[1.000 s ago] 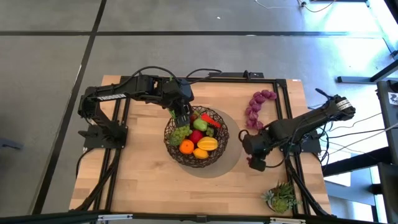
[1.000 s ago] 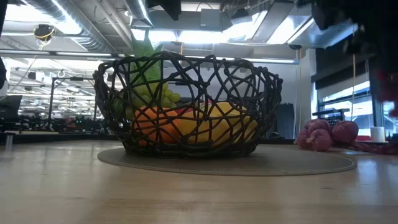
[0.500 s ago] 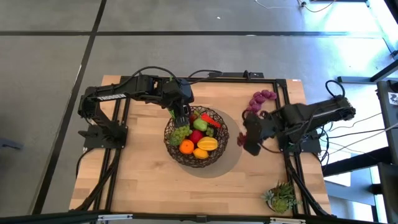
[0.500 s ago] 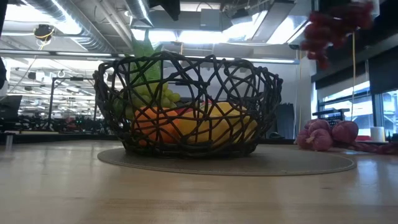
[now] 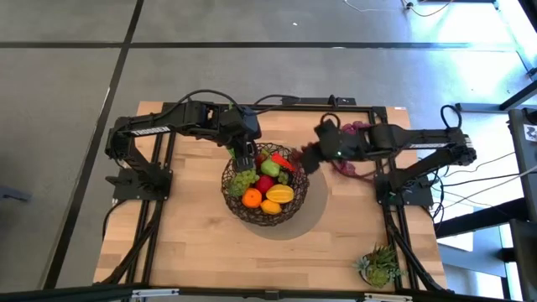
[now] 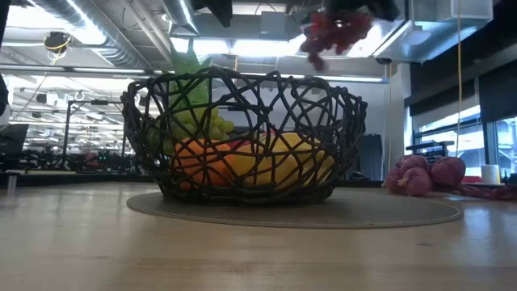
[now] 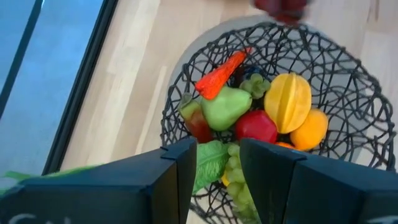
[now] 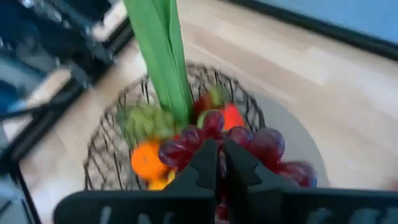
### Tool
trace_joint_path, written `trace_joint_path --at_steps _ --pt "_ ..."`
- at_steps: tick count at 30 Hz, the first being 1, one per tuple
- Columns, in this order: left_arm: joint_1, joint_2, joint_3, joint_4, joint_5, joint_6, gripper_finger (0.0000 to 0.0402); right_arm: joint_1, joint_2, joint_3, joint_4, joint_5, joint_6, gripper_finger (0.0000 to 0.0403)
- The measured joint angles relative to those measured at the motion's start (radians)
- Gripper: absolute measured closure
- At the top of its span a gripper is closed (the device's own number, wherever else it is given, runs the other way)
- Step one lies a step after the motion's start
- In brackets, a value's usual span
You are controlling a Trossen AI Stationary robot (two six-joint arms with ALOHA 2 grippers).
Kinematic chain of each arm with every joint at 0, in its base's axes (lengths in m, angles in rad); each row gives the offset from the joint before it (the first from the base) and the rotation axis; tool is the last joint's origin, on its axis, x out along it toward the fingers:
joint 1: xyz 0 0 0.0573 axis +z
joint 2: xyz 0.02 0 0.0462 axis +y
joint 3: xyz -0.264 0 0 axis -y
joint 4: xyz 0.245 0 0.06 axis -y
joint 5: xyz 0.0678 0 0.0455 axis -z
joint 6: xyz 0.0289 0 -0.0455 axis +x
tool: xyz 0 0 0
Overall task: Build produce basket
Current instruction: Put the dark red grapes into the wire basket
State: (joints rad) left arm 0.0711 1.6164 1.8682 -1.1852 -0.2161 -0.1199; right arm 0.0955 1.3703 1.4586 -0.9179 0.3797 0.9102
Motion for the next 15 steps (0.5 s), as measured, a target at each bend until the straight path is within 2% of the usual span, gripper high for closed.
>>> trace_joint_path --at_steps 3,7,15 --pt "0.000 -0.007 0.000 -0.013 0.000 0.020 0.0289 -0.019 0.036 0.000 0.093 0.017 0.001 0.0403" --pt "0.000 -0.009 0.000 -0.013 0.000 0.052 0.0289 -0.040 0.105 0.000 0.214 -0.012 -0.028 0.0403" --pt "0.000 -0.014 0.000 -0.013 0.000 0.088 0.0289 -0.112 0.250 0.000 0.340 -0.069 -0.151 0.0403"
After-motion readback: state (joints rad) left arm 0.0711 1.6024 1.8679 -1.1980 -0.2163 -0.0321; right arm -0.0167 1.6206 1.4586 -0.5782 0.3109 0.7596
